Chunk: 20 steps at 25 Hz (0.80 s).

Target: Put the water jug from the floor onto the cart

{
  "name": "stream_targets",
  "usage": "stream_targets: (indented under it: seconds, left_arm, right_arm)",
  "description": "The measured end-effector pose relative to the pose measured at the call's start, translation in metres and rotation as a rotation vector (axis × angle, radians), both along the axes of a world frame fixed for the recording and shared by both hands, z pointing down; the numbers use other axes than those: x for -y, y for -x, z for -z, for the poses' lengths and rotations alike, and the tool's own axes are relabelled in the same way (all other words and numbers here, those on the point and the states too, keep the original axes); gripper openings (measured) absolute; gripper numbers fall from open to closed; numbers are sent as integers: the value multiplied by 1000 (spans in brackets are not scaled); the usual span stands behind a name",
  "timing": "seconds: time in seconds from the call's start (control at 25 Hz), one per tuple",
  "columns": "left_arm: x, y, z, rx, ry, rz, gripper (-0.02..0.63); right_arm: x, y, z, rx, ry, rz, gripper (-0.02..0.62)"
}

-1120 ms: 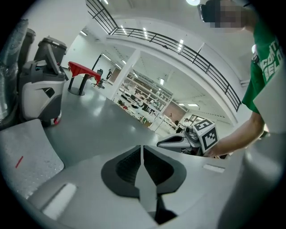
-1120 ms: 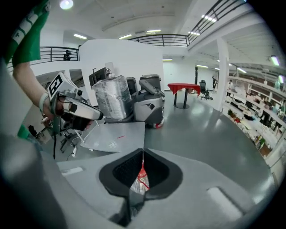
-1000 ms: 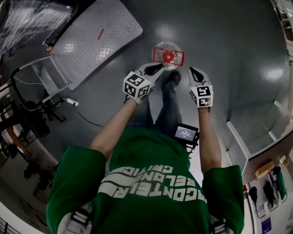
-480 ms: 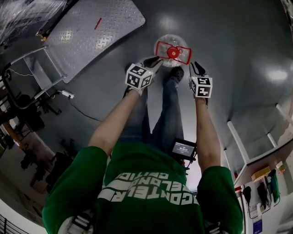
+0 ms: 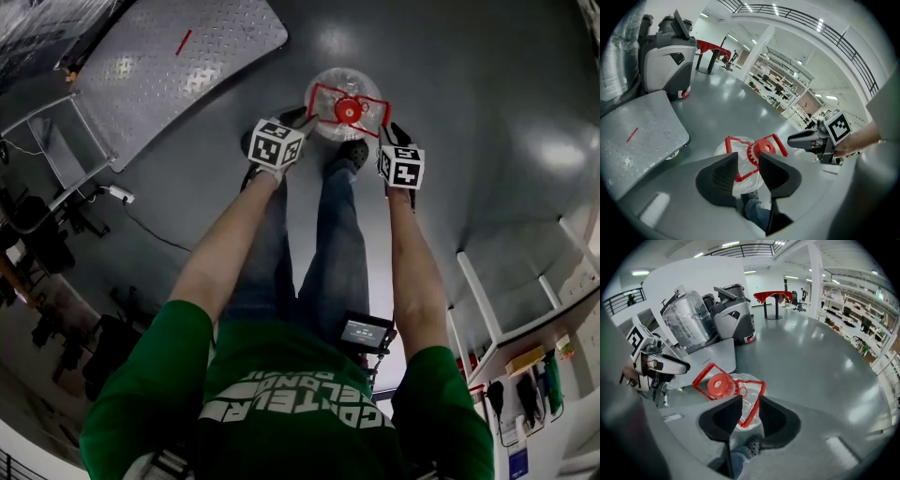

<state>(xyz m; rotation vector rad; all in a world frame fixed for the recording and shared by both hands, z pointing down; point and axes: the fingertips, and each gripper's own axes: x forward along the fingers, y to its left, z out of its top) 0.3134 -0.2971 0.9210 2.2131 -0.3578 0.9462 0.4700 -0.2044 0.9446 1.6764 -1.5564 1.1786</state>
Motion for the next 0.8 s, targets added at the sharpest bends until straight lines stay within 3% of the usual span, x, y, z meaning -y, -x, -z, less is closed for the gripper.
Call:
stream_targets:
  seconds: [0.56, 0.8]
  left_arm:
    - [7, -7, -60, 82, 55, 31, 141]
    - [4, -10, -74, 77, 78, 18, 140]
  right_arm:
    - [-3, -12, -49, 46, 63, -73, 110]
    - [0, -8, -68, 68, 82, -80, 109]
